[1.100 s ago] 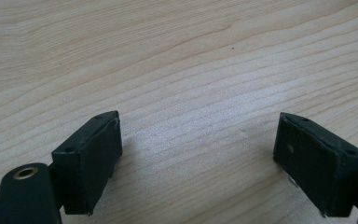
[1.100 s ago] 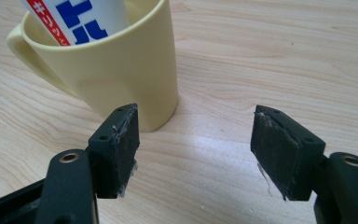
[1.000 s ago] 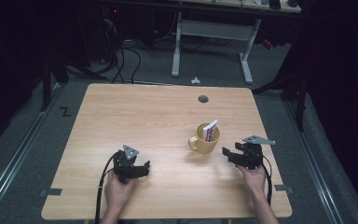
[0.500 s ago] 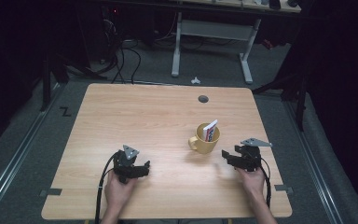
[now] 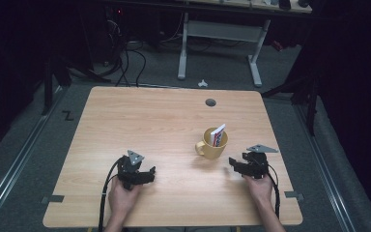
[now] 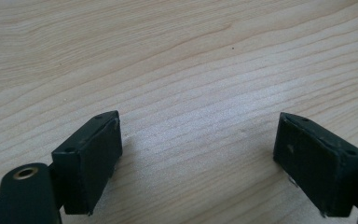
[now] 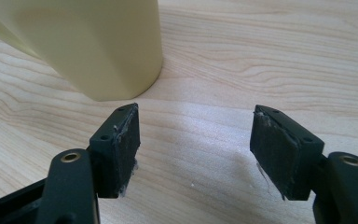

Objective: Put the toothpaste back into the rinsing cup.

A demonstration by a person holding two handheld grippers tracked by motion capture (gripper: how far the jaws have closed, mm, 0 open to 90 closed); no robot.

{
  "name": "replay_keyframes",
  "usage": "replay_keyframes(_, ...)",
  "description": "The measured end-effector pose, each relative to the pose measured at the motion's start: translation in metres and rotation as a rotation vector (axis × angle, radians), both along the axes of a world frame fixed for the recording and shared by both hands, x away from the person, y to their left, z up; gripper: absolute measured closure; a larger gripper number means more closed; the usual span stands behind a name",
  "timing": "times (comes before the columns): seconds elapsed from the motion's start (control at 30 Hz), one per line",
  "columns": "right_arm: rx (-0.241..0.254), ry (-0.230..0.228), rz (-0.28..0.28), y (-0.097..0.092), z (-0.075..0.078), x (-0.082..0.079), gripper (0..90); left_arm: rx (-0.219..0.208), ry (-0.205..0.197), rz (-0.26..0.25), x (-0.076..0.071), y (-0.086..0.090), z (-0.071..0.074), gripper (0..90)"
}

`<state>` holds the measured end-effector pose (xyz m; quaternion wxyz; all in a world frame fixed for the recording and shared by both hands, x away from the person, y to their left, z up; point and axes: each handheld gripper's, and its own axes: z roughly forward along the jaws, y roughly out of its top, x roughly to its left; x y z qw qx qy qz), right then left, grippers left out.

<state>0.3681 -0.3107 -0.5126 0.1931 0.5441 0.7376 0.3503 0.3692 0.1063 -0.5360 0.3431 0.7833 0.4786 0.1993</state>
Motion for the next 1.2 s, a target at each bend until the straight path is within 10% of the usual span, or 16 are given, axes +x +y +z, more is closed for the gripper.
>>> replay_keyframes(0.73, -0.016, 0.026, -0.004, 0.008, -0.013, 0.009, 34.0, -0.001, 0.000, 0.001, 0.000, 0.000, 0.000, 15.7)
replay_keyframes(1.2, -0.113, -0.030, -0.003, 0.016, -0.018, 0.008, 33.1, 0.000, 0.000, 0.000, 0.000, 0.000, 0.000, 15.6)
